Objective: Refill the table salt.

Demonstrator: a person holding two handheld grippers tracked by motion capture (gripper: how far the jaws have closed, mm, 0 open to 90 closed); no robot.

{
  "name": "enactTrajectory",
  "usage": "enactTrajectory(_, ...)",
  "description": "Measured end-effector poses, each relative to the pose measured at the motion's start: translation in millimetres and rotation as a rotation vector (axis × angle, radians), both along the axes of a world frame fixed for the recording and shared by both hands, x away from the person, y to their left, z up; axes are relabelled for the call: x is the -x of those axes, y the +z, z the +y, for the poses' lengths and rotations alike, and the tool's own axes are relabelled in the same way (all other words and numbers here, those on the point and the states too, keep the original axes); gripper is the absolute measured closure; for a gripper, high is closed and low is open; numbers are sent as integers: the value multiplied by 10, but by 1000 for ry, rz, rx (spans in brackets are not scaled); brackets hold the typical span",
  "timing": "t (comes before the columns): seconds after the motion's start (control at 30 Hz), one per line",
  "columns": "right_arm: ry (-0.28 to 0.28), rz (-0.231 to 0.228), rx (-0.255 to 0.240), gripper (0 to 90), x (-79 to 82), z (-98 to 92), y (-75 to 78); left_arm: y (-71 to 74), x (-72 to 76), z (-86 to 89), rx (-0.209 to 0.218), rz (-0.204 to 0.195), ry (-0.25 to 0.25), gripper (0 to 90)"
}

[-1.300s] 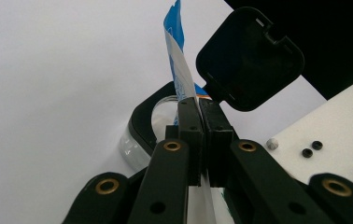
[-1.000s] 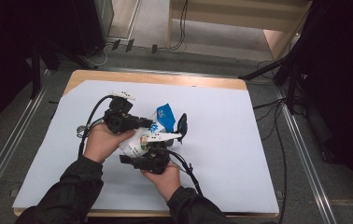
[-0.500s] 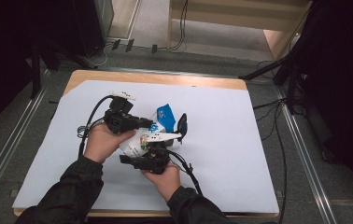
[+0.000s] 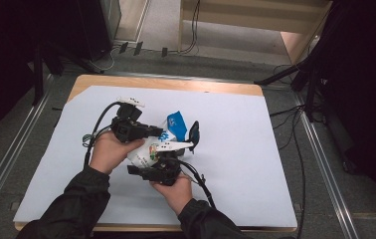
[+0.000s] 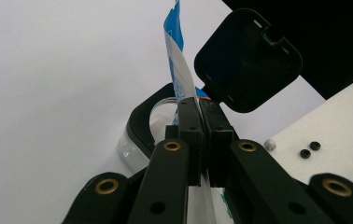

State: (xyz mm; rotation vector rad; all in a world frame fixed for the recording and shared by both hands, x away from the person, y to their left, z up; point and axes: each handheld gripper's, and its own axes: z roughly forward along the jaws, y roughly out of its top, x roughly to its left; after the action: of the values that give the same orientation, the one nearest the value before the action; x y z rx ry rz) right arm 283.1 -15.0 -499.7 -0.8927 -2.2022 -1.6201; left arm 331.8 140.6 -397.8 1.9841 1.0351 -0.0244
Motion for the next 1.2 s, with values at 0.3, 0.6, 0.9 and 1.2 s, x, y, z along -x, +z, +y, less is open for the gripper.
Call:
enactTrajectory(0.3,0,2,-3,619,0,-1,2,0,-1,-2,1,-1,-3,891)
enactTrajectory(0.6,0,4,-6,619,0,-1,4,3,-2,0,1,-3,-4,890)
enactTrajectory(0.9,7,7,-19,618,-5,-6,12,13,-3,12,17,-1,-2,884)
enactTrajectory(1.2,1,-9,-26,622,1,-19,21,43,12,24,15,8,-11,864)
